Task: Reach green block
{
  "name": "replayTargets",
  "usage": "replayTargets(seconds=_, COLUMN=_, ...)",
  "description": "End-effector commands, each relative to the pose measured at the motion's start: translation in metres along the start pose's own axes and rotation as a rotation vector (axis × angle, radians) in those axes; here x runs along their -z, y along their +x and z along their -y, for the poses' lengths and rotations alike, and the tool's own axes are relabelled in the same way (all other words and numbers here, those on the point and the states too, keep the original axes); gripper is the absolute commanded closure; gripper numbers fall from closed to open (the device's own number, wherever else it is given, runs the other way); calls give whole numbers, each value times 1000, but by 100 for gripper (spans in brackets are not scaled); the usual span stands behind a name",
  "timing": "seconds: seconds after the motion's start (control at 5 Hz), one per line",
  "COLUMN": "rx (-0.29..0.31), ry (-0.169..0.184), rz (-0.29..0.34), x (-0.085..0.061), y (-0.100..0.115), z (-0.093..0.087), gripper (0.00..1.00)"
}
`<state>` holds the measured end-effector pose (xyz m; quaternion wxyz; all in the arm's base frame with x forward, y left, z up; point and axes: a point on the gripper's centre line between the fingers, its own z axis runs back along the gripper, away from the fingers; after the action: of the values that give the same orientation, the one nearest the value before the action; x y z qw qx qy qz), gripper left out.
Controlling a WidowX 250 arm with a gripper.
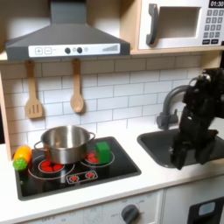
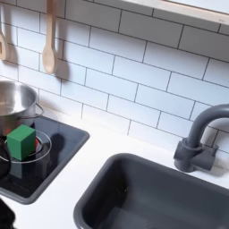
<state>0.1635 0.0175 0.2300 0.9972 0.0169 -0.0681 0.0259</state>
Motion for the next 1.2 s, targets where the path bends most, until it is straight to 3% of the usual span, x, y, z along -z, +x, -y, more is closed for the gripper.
replayTargets(seconds=0.0, rx=-29, ry=20, rz=13, x=6, y=25, z=-20, gripper=0)
replayTargets(seconds=0.6, rx=-64, ry=38, rz=45, x=16, y=77, z=-35, gripper=0)
replayTargets(seconds=1.0, rx=-79, ry=53, rz=53, x=19, y=99, z=-55, gripper=0)
